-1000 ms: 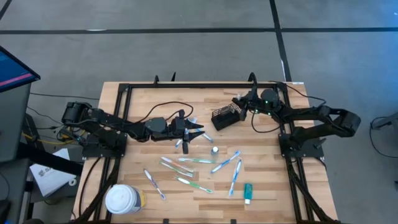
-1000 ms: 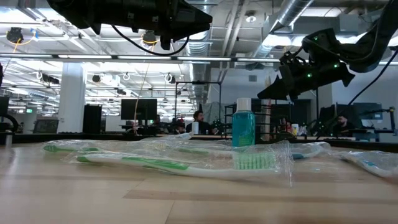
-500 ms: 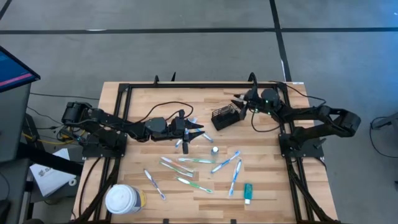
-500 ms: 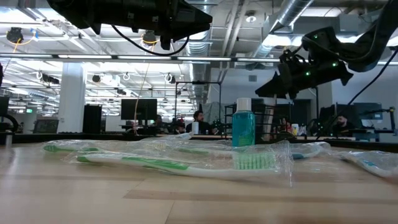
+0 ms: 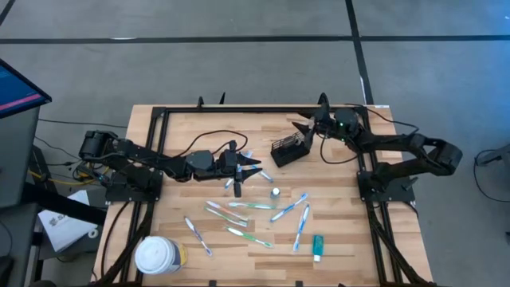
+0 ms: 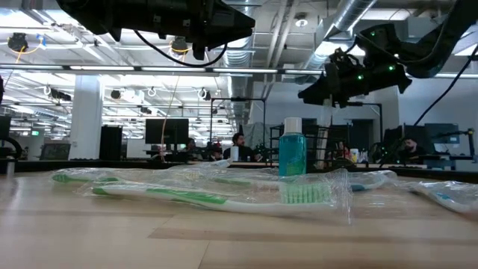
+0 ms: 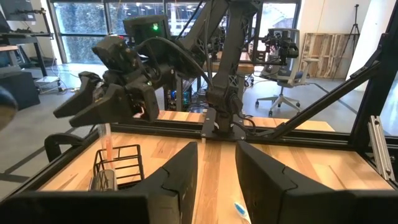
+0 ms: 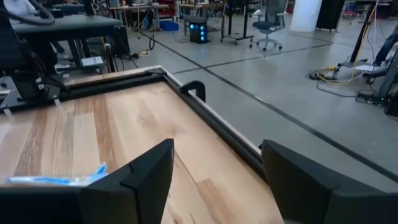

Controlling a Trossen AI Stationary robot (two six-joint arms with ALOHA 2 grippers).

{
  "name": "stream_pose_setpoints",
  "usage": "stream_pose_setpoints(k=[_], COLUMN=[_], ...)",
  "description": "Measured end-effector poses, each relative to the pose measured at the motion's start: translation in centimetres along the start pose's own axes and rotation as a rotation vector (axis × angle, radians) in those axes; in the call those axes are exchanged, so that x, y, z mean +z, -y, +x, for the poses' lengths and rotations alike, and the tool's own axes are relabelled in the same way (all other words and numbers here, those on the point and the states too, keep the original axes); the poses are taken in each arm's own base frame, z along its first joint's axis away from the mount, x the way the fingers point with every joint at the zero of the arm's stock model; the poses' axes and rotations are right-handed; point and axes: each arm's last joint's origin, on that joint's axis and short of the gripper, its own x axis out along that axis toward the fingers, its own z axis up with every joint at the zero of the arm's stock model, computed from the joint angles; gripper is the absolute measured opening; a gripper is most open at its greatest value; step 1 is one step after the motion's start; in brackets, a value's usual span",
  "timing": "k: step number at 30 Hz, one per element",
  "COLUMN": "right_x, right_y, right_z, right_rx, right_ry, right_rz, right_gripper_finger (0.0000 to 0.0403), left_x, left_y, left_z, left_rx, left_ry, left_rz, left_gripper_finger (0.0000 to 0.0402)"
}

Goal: Pick & Place toothbrushing station
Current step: Put the blue toothbrush into the mesh organizer

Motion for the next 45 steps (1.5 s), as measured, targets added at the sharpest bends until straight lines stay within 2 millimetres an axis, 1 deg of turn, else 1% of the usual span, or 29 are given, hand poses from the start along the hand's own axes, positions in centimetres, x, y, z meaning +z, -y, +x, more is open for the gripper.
stream_pose_setpoints(k=[9,14,19,24,28,35,40,45], right_x=[2.2,4.0,5.9,7.7,8.2,8.4,8.1,7.5], right_y=[0.2,0.2,0.0,-0.3,-1.5,-4.1,-6.0,-8.0], right_z=[1.2,1.3,0.5,-1.0,-2.2,-3.8,-4.4,-4.6], right_rx=[0.003,0.004,0.008,0.013,0.052,0.160,0.251,0.340], right_ry=[-0.092,-0.084,-0.078,-0.067,-0.098,-0.142,-0.186,-0.233], right_rz=[0.014,0.011,-0.013,-0.015,-0.019,-0.038,-0.055,-0.076], right_gripper_finger=[0.0230,0.0230,0.0230,0.0230,0.0230,0.0230,0.0230,0.0230], left_x=[0.0,0.0,0.0,0.0,0.0,-0.2,-1.0,-2.1], left_y=[0.0,0.0,0.0,0.0,0.0,0.0,-0.1,-1.2], left_z=[0.0,0.0,0.0,0.0,0.0,0.0,0.0,0.0], left_rx=[0.000,0.000,0.000,0.000,0.000,0.000,0.008,0.053], left_ry=[0.000,-0.001,-0.001,-0.002,-0.003,-0.016,-0.101,-0.212], left_rz=[0.000,0.000,0.000,0.000,0.001,-0.017,-0.036,-0.047], left_gripper_finger=[0.0104,0.0104,0.0104,0.0104,0.0104,0.0104,0.0104,0.0104])
